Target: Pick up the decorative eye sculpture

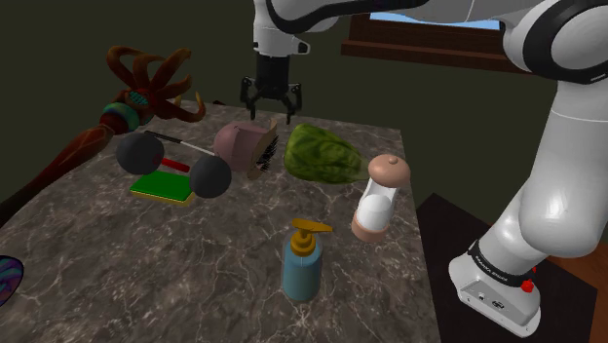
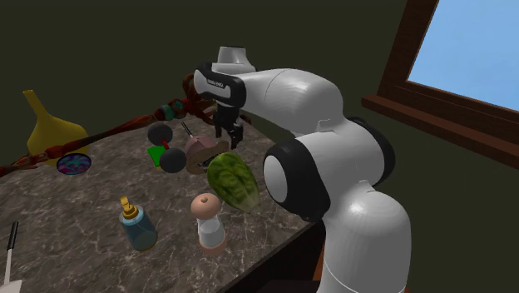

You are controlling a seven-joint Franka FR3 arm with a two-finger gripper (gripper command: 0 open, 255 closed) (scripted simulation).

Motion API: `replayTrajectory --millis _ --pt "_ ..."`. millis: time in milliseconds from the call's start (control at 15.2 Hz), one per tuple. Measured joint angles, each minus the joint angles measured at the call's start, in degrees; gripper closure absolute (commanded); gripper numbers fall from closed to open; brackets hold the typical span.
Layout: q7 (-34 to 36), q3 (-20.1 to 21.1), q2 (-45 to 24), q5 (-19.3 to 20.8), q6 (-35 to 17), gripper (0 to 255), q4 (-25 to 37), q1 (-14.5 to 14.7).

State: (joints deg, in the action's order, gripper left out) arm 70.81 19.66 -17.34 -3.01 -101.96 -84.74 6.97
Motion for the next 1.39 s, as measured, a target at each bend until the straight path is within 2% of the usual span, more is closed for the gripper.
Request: replayTrajectory --millis 66,132,792,1386 --pt "-0.17 -0.03 0.15 -0.07 -0.77 0 -0.94 -0.10" --pt "-0.25 -0.06 0.04 -0.04 -1.05 255 -1.11 -0.13" --pt "-0.29 -0.10 0.01 -0.02 -1.43 255 -1.33 -0.16" --pt "0.49 0.05 -0.52 0.23 5.01 255 5.47 0.22"
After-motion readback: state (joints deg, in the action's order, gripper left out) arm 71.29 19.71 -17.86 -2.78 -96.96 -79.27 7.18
